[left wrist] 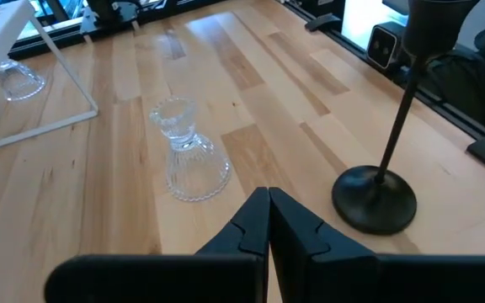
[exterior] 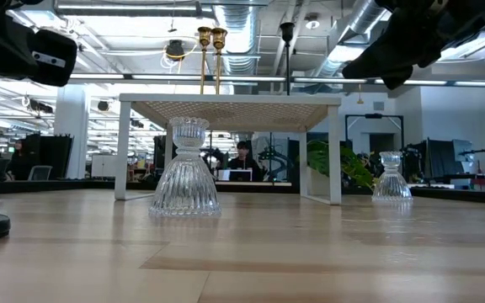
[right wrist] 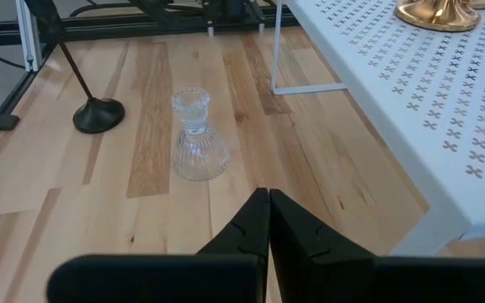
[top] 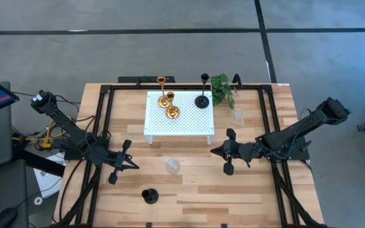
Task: Pick & Place candle stick holders
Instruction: Put the black candle holder on the shelf
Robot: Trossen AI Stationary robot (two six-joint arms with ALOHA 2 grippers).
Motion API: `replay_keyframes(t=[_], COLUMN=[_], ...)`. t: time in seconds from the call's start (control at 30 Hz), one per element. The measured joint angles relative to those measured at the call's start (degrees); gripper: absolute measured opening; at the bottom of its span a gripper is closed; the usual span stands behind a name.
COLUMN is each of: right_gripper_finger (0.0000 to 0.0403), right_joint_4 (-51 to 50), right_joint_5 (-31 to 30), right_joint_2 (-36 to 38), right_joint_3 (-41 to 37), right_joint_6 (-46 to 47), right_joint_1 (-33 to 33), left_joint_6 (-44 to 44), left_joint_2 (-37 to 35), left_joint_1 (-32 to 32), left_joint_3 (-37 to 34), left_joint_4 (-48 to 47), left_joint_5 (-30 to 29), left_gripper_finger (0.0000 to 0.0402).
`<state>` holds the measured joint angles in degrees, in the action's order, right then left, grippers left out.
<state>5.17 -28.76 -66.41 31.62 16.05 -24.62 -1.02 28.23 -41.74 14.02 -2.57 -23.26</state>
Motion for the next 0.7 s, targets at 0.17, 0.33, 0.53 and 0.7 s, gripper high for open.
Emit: replay_keyframes(t=[0.17, 0.33, 0.53, 0.7], right_gripper_finger=[0.0, 0.0, 0.0, 0.0], right_joint_4=[0.02, 0.02, 0.49, 0.68], right_joint_5=[-0.01, -0.01, -0.02, 0.0], right_joint_2=[0.0, 0.0, 0.0, -0.02], right_joint_3=[0.0, 0.01, 0.02, 0.02], right_joint_6=[-0.15, -0.15, -1.28, -1.63], right_joint_1=[0.07, 0.04, 0.04, 0.04], left_joint_6=[0.0, 0.0, -0.2, -0.2], left_joint_2=[0.0, 0.04, 0.04, 0.16], left_joint_1=[0.0, 0.0, 0.0, 0.0], left_joint_3=[0.0, 0.0, 0.0, 0.0], left_joint_4=[0.04, 0.04, 0.07, 0.06], left_joint_5=[1.76, 2.83, 2.87, 2.74], left_gripper_finger=[0.0005, 0.0005, 0.0005, 0.0005])
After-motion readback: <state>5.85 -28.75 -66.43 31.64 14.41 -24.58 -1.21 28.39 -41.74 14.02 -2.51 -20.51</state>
